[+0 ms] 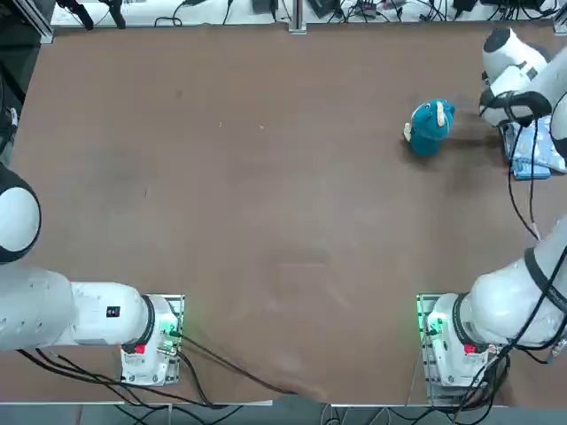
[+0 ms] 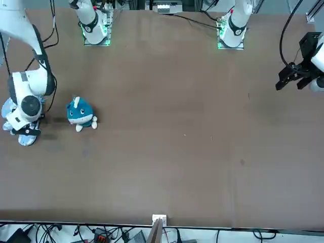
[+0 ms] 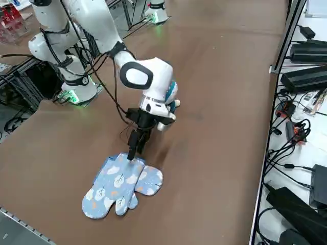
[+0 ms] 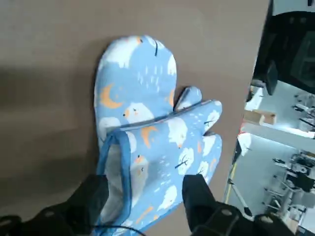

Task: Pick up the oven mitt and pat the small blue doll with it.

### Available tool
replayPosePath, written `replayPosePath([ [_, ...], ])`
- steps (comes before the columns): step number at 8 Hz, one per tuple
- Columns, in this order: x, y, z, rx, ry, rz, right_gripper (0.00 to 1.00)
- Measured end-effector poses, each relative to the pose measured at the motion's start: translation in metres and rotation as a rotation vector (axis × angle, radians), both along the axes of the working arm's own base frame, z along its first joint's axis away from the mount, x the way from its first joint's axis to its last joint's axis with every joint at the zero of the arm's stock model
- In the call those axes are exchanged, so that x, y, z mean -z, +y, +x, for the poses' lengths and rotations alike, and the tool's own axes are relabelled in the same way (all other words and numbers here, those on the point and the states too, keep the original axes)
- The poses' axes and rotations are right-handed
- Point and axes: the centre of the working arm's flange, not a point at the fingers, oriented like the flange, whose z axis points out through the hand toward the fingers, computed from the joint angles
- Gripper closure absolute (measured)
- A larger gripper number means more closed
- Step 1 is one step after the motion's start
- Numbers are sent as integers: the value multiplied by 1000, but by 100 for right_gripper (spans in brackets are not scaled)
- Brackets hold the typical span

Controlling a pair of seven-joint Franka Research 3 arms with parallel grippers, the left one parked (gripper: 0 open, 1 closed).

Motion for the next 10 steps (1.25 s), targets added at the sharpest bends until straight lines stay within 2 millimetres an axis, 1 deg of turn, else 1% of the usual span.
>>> replayPosePath([
  [1, 9, 0, -2, -2, 3, -16, 10],
  [2, 14, -3, -4, -7, 9, -25, 11],
  [3, 15, -7, -5, -13, 15, -35, 11],
  [5, 18, -19, -10, -20, 28, -53, 17],
  [7, 24, -25, -14, -6, 33, -58, 30],
  [8, 27, -24, -15, -1, 37, -63, 43],
  [9, 27, -24, -15, 4, 46, -73, 46],
  [10, 25, -23, -16, 11, 56, -87, 69],
])
